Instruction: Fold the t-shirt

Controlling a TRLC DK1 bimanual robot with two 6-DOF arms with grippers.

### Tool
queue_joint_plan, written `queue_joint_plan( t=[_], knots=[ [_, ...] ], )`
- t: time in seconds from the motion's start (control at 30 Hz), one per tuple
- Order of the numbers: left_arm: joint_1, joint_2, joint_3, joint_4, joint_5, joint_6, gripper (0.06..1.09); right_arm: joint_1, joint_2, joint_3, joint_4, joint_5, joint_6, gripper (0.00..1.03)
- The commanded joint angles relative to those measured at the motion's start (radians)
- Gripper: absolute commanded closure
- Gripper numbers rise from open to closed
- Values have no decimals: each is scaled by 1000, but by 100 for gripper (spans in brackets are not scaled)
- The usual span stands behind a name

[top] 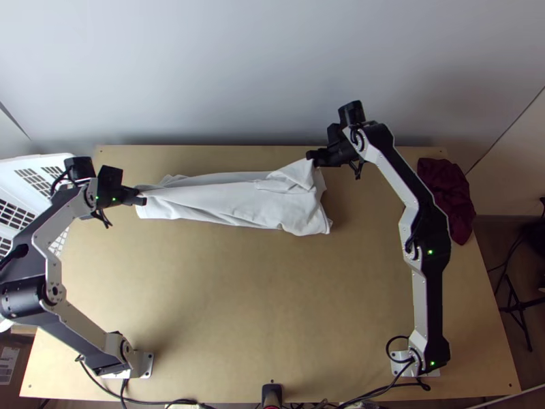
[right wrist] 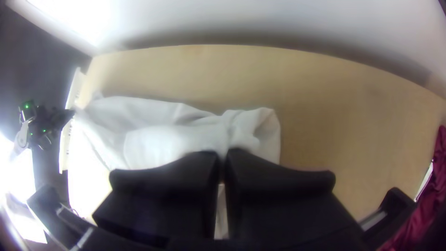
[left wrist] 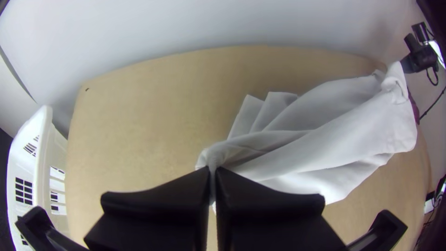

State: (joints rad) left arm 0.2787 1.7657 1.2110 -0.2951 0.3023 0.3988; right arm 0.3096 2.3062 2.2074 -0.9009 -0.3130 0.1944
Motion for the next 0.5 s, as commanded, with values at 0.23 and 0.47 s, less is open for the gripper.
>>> queue_joint_plan(
  t=[0.23, 0.47],
  knots=[
    [-32, 71, 45, 27, 1, -196, 10, 19, -53, -69, 16, 5, -6, 2],
    [-19, -34, 41, -6, 8, -232, 10, 115, -326, -285, -3, 5, -23, 3]
  ],
)
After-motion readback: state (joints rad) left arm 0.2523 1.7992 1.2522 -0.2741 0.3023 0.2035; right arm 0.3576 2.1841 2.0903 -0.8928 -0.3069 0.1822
